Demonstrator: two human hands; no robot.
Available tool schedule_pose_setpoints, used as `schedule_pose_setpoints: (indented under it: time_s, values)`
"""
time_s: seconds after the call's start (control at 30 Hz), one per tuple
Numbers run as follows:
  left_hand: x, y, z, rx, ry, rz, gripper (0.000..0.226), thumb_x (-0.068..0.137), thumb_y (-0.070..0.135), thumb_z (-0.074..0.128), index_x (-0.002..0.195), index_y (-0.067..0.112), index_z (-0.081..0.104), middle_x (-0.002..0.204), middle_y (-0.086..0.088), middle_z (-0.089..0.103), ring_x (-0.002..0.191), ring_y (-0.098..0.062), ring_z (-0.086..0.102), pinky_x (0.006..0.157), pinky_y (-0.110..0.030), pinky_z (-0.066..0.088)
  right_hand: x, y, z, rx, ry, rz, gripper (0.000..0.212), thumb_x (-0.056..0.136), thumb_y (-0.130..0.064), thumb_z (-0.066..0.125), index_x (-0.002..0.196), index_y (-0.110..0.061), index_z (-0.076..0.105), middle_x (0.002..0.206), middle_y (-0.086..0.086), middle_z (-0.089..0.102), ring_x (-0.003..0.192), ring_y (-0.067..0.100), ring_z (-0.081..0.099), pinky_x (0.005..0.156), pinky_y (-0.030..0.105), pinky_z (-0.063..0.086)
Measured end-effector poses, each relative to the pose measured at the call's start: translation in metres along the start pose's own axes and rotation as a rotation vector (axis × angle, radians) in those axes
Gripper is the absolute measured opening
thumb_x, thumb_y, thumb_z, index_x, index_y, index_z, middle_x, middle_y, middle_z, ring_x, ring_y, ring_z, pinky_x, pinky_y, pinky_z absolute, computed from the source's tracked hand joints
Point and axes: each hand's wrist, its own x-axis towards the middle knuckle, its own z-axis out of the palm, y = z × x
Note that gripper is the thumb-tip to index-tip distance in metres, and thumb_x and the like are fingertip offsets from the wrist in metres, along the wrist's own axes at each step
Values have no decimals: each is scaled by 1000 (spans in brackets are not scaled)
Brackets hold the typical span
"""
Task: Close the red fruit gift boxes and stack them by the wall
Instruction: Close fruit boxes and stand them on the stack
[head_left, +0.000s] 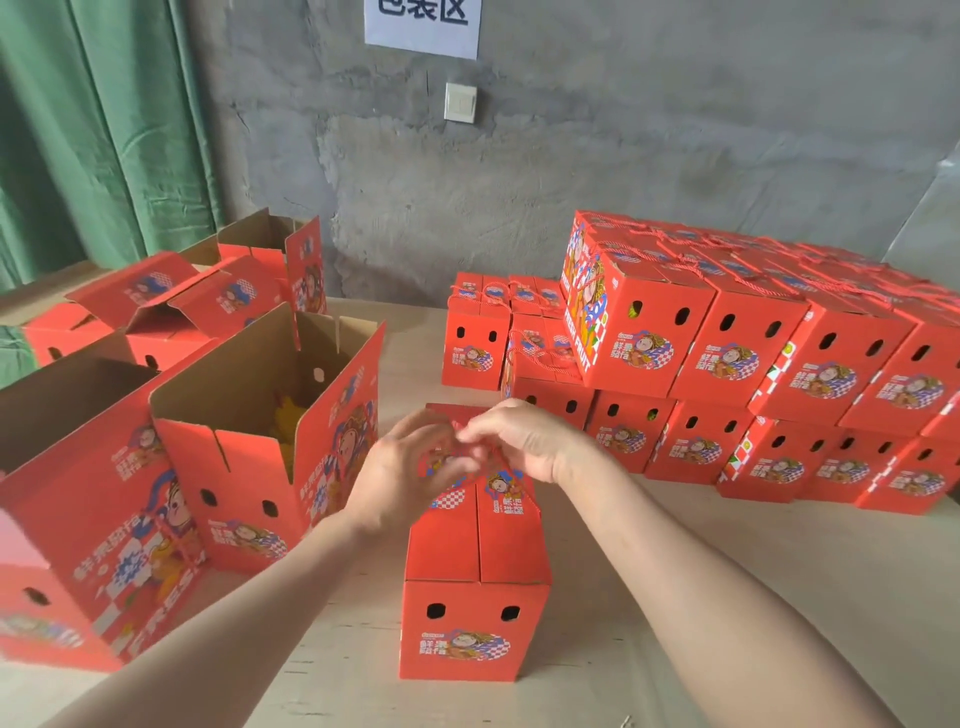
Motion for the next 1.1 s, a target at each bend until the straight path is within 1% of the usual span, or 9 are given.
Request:
schedule_pose_setpoints:
  time_s: [0.07,0.17,0.27,0.43,0.6,0.73,0.9,1.0,1.1]
  values:
    - [-24,-12,5,-72,-14,-249,64,83,61,51,117,8,59,113,-3,63,104,-15,61,89,-32,49,1,-9,-4,-30,60,33,16,89,-6,60,74,-3,64,38,-3,41,42,13,46,47,20,39]
    - [-58,-32,22,60,-320,-396,65,94,49,45,147,15,30,154,-2,28,140,-14,27,114,-35,25,7,-18,-7,21,310,-11,20,90,-7,57,70,-6,59,51,0,49,51,14,53,54,23,39]
    - [-65,-35,29,13,-338,-457,62,97,38,47,150,21,20,159,4,8,145,-10,10,118,-30,14,11,-26,8,-71,432,-95,26,92,-8,48,66,-9,56,59,5,55,58,16,54,60,26,39]
    - [-38,-21,20,-111,-216,-435,61,96,38,49,149,22,23,157,7,14,138,-2,16,110,-20,12,12,-62,6,-180,661,-336,37,92,-10,44,55,-11,52,59,9,57,60,21,52,61,31,40]
    - [-34,-18,18,-14,-228,-441,62,97,38,48,148,14,23,155,-1,20,141,-17,22,115,-31,20,10,-68,9,-135,544,-356,34,93,-8,45,60,-9,53,56,5,55,52,12,51,53,20,40]
    - [-39,-25,20,-3,-199,-481,64,96,43,46,150,21,19,153,0,25,138,-18,29,112,-37,28,19,-60,2,-195,552,-346,33,93,-10,47,63,-7,62,74,5,64,62,9,52,59,22,38]
    - [-35,-39,24,121,-140,-480,70,95,46,46,151,27,10,153,2,28,135,-19,35,103,-36,37,34,-46,-5,-262,511,-361,30,96,-10,47,78,1,69,82,6,67,70,10,57,62,8,40]
    - [-38,-51,32,181,-216,-545,67,96,44,44,151,29,8,145,-1,41,124,-23,50,94,-35,45,43,-29,-5,-236,457,-296,30,96,-9,48,73,-1,65,93,22,70,82,23,63,83,31,49]
    - [-40,-60,37,180,-217,-597,57,98,42,40,149,29,20,127,-6,58,111,-26,58,90,-40,48,45,-12,-10,-364,422,-223,26,96,-14,50,73,-7,59,95,23,69,80,26,63,79,36,48]
